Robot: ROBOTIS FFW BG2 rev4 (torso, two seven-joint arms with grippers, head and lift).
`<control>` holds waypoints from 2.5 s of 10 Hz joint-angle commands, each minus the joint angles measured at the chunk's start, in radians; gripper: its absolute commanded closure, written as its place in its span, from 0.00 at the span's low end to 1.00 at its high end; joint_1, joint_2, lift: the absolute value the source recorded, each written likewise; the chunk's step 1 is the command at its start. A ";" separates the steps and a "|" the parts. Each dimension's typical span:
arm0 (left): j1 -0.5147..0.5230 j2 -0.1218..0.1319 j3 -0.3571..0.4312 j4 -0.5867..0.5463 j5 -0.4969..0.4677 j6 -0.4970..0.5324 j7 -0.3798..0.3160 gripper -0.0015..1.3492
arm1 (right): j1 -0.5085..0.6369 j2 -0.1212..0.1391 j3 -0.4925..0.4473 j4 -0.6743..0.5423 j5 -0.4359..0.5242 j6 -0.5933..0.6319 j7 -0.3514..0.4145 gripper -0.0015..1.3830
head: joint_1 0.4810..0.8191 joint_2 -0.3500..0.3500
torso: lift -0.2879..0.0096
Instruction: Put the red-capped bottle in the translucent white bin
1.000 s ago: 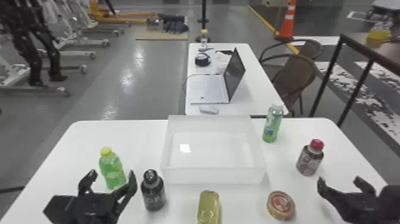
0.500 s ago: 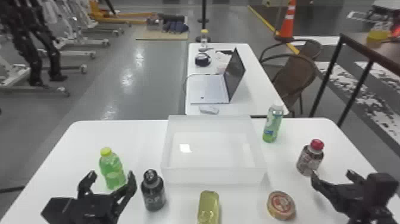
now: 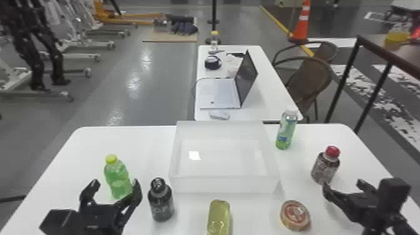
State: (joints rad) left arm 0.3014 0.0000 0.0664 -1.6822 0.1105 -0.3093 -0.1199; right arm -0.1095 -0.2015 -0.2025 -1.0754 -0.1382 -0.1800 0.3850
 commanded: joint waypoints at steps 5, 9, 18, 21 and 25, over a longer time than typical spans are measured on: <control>-0.007 -0.003 -0.007 0.012 0.005 -0.011 -0.004 0.17 | -0.190 -0.004 0.000 0.167 0.072 -0.042 0.005 0.10 | 0.20 0.50 | 0.63; -0.011 -0.003 -0.010 0.021 0.014 -0.016 -0.009 0.17 | -0.272 0.002 0.014 0.279 0.083 -0.042 0.006 0.10 | 0.20 0.50 | 0.63; -0.015 -0.003 -0.013 0.042 0.041 -0.025 -0.014 0.17 | -0.295 0.019 0.074 0.292 -0.040 0.025 -0.008 0.94 | 0.20 0.50 | 0.63; -0.016 -0.003 -0.016 0.044 0.044 -0.016 -0.014 0.17 | -0.237 0.039 0.109 0.000 -0.123 0.189 -0.018 0.94 | 0.20 0.50 | 0.63; -0.027 -0.003 -0.028 0.050 0.052 -0.001 -0.014 0.17 | -0.335 0.019 0.271 0.014 -0.278 0.238 -0.020 0.94 | 0.20 0.50 | 0.63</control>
State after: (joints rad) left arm 0.2774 0.0000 0.0404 -1.6338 0.1615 -0.3110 -0.1335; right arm -0.4267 -0.1835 0.0471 -1.0770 -0.3977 0.0588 0.3651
